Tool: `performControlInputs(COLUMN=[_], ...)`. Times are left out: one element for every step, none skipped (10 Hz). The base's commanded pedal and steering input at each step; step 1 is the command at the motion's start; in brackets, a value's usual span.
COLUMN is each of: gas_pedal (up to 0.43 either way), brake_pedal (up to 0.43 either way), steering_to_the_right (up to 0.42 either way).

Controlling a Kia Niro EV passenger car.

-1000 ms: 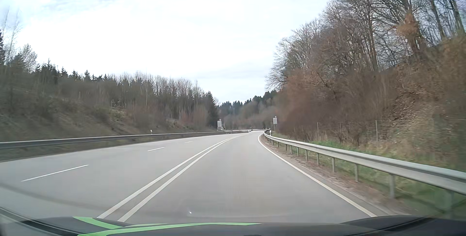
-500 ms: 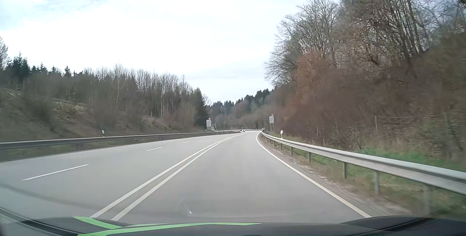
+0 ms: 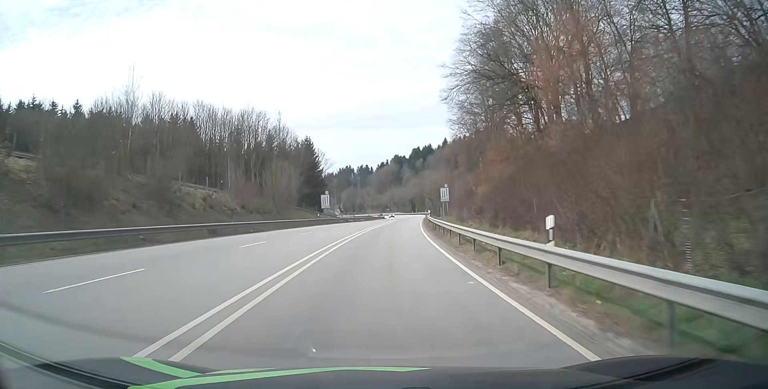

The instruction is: Follow the waypoints while adhering to traffic rules and regulations

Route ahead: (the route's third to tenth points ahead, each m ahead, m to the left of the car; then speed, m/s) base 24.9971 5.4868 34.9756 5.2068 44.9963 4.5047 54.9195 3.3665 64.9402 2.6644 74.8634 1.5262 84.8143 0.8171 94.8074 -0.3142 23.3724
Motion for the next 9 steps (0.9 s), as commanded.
performControlInputs(gas_pedal=[0.189, 0.189, 0.189, 0.189, 0.189, 0.189, 0.189, 0.189, 0.189], brake_pedal=[0.000, 0.000, 0.000, 0.000, 0.000, 0.000, 0.000, 0.000, 0.000], steering_to_the_right=[0.011, 0.010, 0.010, 0.010, 0.010, 0.009, 0.010, 0.009, 0.009])
